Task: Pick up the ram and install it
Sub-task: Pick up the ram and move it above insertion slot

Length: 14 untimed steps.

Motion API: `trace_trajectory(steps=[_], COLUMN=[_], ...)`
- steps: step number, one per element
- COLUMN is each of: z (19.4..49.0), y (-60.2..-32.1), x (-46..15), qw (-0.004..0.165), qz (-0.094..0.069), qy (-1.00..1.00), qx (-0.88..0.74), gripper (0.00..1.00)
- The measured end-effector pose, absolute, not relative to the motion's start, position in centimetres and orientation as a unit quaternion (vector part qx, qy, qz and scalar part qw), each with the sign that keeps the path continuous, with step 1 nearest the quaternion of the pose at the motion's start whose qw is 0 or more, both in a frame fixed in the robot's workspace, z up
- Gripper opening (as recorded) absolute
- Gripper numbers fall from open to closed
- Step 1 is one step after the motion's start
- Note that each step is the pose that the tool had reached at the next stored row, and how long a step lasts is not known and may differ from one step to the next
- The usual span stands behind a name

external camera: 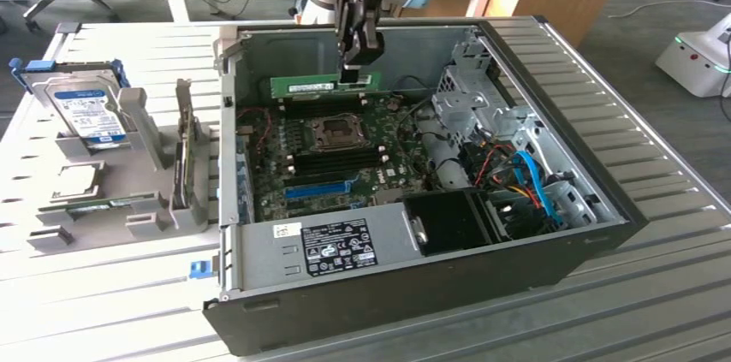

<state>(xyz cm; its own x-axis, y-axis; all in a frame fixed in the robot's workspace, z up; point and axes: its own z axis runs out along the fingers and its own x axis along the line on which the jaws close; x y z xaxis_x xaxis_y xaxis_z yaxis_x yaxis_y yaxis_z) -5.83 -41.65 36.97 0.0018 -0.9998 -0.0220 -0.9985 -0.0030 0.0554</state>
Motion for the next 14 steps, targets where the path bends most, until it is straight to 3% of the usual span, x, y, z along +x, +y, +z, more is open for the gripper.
trace_trajectory(steps=[14], z=[36.9], y=[-41.7], x=[-4.8], qw=[0.012], qz=[-0.027], qy=[-0.706], qx=[0.708], gripper=[0.12])
